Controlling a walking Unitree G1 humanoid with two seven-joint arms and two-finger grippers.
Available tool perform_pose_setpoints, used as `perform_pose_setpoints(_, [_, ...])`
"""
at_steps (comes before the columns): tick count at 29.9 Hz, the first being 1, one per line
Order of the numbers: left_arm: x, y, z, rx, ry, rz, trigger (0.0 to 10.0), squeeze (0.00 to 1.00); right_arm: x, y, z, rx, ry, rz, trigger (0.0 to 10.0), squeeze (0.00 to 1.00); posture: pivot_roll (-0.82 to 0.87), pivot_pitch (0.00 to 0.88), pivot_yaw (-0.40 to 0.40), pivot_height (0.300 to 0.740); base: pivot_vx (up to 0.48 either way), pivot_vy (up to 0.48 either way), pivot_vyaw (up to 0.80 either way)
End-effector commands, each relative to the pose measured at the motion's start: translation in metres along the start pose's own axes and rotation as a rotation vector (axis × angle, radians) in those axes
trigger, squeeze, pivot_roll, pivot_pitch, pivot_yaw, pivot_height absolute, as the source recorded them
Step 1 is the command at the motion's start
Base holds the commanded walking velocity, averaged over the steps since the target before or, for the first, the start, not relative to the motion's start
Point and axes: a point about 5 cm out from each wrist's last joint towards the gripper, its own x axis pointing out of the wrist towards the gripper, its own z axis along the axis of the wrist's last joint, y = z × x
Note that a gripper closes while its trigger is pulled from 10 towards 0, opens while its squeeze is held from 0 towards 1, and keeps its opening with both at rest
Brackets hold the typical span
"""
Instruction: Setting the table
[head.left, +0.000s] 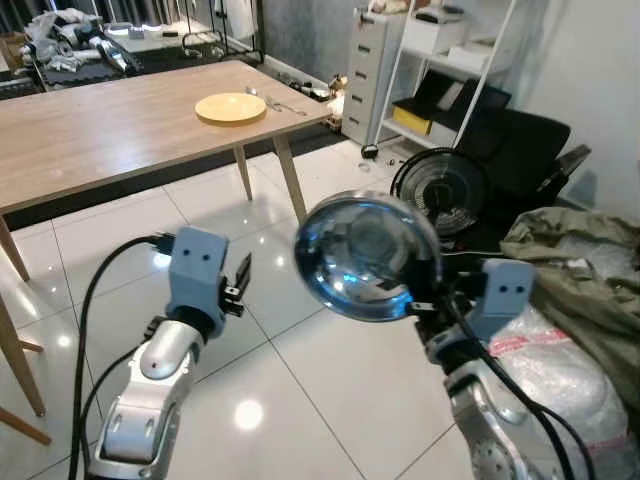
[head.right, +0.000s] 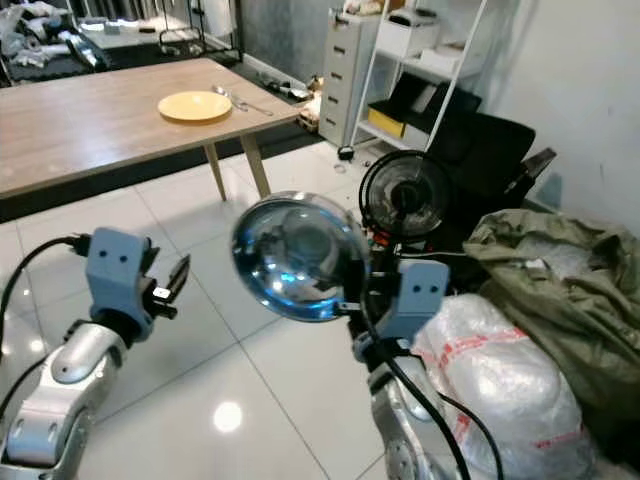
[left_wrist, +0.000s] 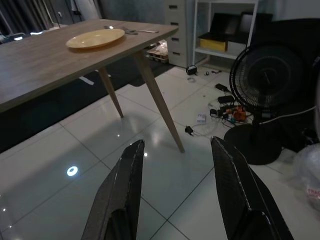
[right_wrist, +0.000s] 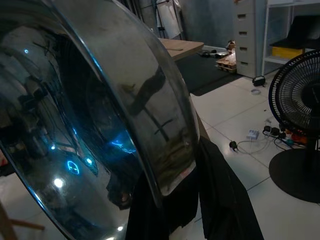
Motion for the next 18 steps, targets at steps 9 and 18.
perform_pose_setpoints(9, [-0.0008, -0.0038, -0.0052, -0.009, 0.023, -0.015, 10.0, 0.0, -0.0023, -0.0046, 0.0035, -0.009, -0.02, -0.017, 10.0, 0.0, 0.09, 0.108, 0.07, 0.74, 0.442, 0.0, 0.0])
perform_pose_setpoints(18, [-0.0019, -0.0038, -0.0067, -0.005, 0.028, -0.015, 10.0, 0.0, -0.0028, -0.0035, 0.003, -0.008, -0.018, -0.014, 10.0, 0.0, 0.08, 0.112, 0.069, 0.74, 0.442, 0.0, 0.0])
